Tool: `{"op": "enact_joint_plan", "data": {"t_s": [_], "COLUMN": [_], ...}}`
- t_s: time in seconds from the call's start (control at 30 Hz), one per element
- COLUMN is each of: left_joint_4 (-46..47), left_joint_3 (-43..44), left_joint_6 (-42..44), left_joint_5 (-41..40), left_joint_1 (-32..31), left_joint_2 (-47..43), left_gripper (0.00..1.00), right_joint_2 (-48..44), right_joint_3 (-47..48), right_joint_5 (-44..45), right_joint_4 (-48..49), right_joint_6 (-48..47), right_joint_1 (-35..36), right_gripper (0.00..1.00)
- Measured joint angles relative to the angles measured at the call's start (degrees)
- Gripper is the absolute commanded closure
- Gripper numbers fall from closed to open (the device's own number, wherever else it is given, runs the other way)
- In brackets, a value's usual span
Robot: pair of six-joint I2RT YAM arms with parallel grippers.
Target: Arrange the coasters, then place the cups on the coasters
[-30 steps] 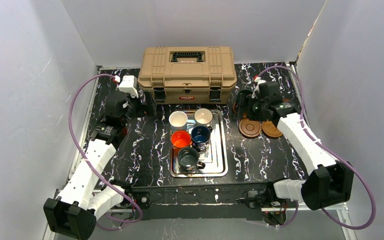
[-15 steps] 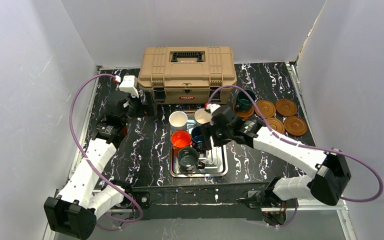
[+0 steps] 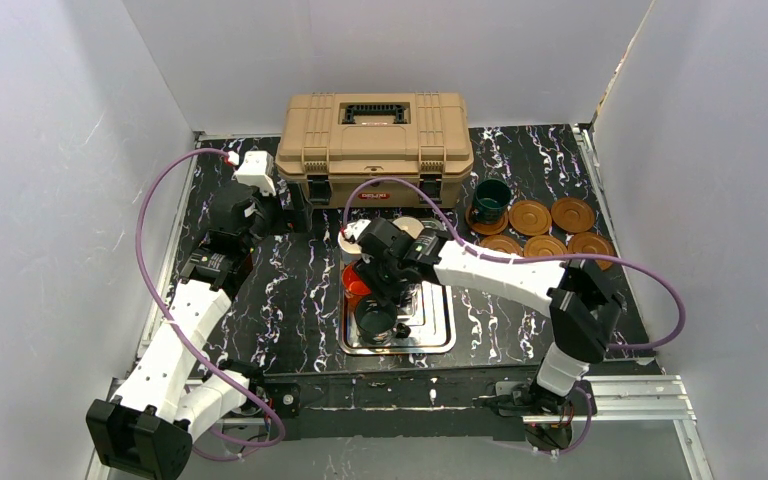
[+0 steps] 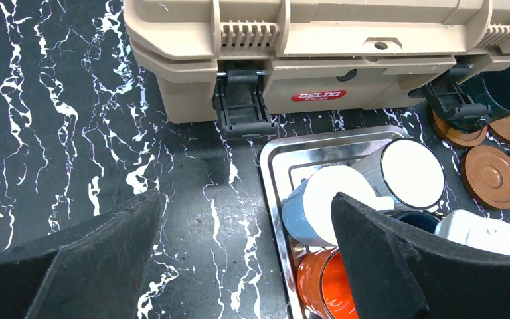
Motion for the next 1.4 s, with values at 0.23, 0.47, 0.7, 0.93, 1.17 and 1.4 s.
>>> {"op": "enact_joint_plan", "data": {"t_s": [0.23, 0.47, 0.7, 0.93, 1.17, 1.4], "left_joint_4": [0.00, 0.00, 0.00, 0.00, -0.02, -0.02], "left_joint_3": [0.00, 0.00, 0.00, 0.00, 0.00, 0.00], "left_joint_6": [0.02, 0.02, 0.02, 0.02, 0.00, -0.02], "left_joint_5": [-0.02, -0.02, 0.00, 0.00, 0.00, -0.02], "left_joint_1": [0.00, 0.00, 0.00, 0.00, 0.00, 0.00], "left_joint_2": [0.00, -0.02, -0.02, -0.02, -0.02, -0.13], "left_gripper": [0.02, 0.02, 0.02, 0.02, 0.02, 0.02], "right_joint_2": [1.36, 1.51, 2.84, 3.28, 2.95, -3.74], "right_joint_3": [0.59, 0.57, 0.59, 1.25, 2.62, 3.91], "right_joint_5": [-0.39, -0.72, -0.96, -0.35, 0.13, -0.39], "right_joint_4": [-1.68, -1.81, -1.75, -2.91, -6.75, -14.12], "right_joint_6": [-2.14, -2.36, -2.43, -2.25, -0.85, 2.40], "right_joint_1": [0.46, 1.55, 2.23, 2.69, 3.45, 4.04], "right_gripper": [0.55, 0.60, 0.73, 0.99, 0.99, 0.99]}}
